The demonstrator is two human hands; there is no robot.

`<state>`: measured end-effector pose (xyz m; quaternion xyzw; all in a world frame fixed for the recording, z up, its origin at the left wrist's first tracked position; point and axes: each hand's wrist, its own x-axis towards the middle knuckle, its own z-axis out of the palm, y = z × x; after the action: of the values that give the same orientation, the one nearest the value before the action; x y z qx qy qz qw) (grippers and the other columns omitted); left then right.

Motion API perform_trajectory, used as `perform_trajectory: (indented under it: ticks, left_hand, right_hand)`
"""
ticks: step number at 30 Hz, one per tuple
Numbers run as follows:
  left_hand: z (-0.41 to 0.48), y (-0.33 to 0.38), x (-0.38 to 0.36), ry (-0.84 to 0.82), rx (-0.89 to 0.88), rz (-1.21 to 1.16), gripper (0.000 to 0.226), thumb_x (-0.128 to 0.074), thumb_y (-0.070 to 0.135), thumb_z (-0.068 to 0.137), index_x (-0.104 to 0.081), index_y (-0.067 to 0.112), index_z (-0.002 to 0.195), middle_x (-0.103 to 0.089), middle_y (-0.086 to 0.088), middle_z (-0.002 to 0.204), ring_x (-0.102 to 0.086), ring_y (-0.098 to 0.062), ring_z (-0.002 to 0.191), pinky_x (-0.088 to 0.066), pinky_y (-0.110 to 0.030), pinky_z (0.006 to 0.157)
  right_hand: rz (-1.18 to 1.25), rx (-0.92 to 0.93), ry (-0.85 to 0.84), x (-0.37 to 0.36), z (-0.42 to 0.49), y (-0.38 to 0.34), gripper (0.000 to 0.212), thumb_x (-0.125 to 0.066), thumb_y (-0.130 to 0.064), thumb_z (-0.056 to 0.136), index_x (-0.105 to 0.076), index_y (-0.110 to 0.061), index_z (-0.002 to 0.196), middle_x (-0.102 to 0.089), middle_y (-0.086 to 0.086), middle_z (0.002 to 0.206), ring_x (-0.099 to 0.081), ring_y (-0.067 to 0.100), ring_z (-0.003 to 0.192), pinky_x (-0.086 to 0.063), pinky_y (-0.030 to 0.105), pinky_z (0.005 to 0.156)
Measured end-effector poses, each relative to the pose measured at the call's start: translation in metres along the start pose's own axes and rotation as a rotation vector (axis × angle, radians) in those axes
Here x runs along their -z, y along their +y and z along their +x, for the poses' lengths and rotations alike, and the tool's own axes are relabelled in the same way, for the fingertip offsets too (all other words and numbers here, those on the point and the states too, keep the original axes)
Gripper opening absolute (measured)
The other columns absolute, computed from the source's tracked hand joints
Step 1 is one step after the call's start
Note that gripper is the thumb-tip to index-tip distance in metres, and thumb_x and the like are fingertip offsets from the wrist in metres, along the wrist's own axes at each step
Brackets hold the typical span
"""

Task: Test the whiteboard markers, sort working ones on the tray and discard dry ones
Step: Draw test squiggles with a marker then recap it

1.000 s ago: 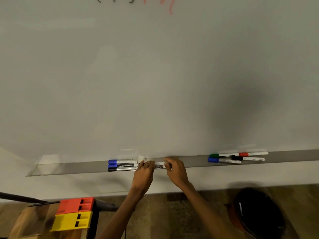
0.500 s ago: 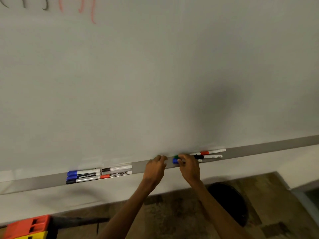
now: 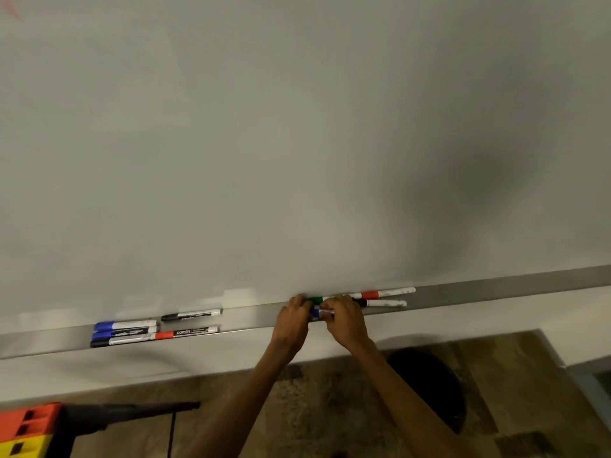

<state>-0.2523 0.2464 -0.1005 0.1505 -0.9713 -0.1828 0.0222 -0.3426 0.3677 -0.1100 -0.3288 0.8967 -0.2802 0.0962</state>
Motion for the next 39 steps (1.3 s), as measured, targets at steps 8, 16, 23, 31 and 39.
perform_trajectory:
  ticks: [8, 16, 23, 31, 39]
  left_hand:
    - [-0.011, 0.007, 0.025, -0.066, -0.024, 0.021, 0.025, -0.047, 0.014, 0.096, -0.049, 0.012, 0.121, -0.054, -0.009, 0.12, -0.057, -0.027, 0.102, -0.048, -0.034, 0.082]
    - [-0.012, 0.024, 0.069, -0.041, -0.143, 0.04, 0.031, -0.044, 0.002, 0.093, -0.05, 0.01, 0.123, -0.055, -0.01, 0.119, -0.058, -0.028, 0.099, -0.046, -0.035, 0.082]
    - [-0.02, 0.032, 0.093, 0.076, -0.131, 0.071, 0.036, -0.045, -0.002, 0.091, -0.052, 0.01, 0.124, -0.058, -0.01, 0.117, -0.061, -0.033, 0.092, -0.045, -0.033, 0.073]
    - [-0.031, 0.032, 0.118, 0.328, -0.051, 0.065, 0.025, -0.047, 0.015, 0.099, -0.053, 0.012, 0.123, -0.063, -0.007, 0.107, -0.063, -0.03, 0.074, -0.05, -0.034, 0.059]
    - [-0.048, 0.045, 0.197, 0.708, -0.029, -0.169, 0.025, -0.045, 0.028, 0.101, -0.054, 0.019, 0.123, -0.058, 0.005, 0.117, -0.062, -0.012, 0.084, -0.054, -0.028, 0.066]
  right_hand:
    - [0.012, 0.177, -0.158, 0.027, -0.007, -0.008, 0.014, -0.056, -0.02, 0.094, -0.058, -0.013, 0.105, -0.063, 0.007, 0.108, -0.058, 0.021, 0.1, -0.05, 0.04, 0.091]
    - [-0.127, 0.259, -0.114, 0.083, -0.003, -0.025, 0.037, -0.049, -0.051, 0.095, -0.068, -0.02, 0.099, -0.072, 0.004, 0.088, -0.066, 0.02, 0.076, -0.05, 0.03, 0.065]
    - [-0.232, 0.256, -0.055, 0.111, -0.011, -0.017, 0.045, -0.046, -0.058, 0.093, -0.059, -0.02, 0.073, -0.059, 0.001, 0.064, -0.051, 0.015, 0.057, -0.034, 0.025, 0.056]
    - [0.085, 0.152, 0.07, 0.124, -0.015, -0.029, 0.063, -0.031, -0.072, 0.089, -0.056, -0.017, 0.071, -0.059, -0.001, 0.061, -0.056, 0.017, 0.058, -0.048, 0.035, 0.059]
    - [0.536, 0.287, 0.199, 0.159, -0.017, -0.148, 0.022, -0.041, -0.037, 0.101, -0.046, -0.031, 0.122, -0.056, -0.004, 0.079, -0.051, 0.006, 0.061, -0.041, 0.02, 0.058]
